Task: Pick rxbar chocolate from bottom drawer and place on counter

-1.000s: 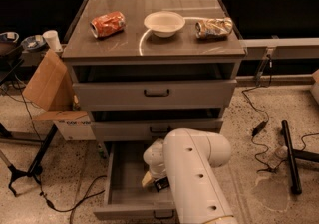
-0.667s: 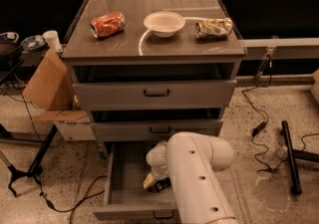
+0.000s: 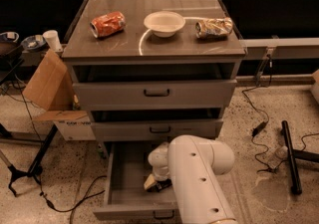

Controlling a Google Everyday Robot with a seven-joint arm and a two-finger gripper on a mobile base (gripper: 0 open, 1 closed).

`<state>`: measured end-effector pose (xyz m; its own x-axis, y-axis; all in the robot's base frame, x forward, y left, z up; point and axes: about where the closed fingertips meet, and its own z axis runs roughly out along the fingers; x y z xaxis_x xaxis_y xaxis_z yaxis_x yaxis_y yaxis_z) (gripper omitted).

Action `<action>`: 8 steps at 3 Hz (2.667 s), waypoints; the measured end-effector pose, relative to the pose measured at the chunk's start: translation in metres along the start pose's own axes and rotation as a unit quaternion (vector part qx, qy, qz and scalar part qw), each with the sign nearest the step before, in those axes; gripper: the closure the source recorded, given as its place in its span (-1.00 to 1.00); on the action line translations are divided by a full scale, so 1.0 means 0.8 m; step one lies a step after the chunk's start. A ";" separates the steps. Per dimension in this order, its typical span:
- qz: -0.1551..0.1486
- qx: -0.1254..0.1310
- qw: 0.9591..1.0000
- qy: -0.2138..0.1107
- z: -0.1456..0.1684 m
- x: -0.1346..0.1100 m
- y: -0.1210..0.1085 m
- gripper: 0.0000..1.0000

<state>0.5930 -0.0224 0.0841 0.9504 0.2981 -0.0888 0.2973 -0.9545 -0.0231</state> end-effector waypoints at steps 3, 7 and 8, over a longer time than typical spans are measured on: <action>-0.006 0.015 1.000 0.008 -0.004 0.003 0.001 -0.15; -0.003 0.022 0.999 0.026 -0.026 -0.001 0.000 1.00; -0.004 0.023 0.998 0.052 -0.056 -0.003 0.005 1.00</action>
Offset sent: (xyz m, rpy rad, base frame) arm 0.0097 0.0016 0.0035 0.0409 -0.0098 0.0152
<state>0.5961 -0.0271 0.1290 0.9528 0.3030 0.0157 0.3034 -0.9503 -0.0698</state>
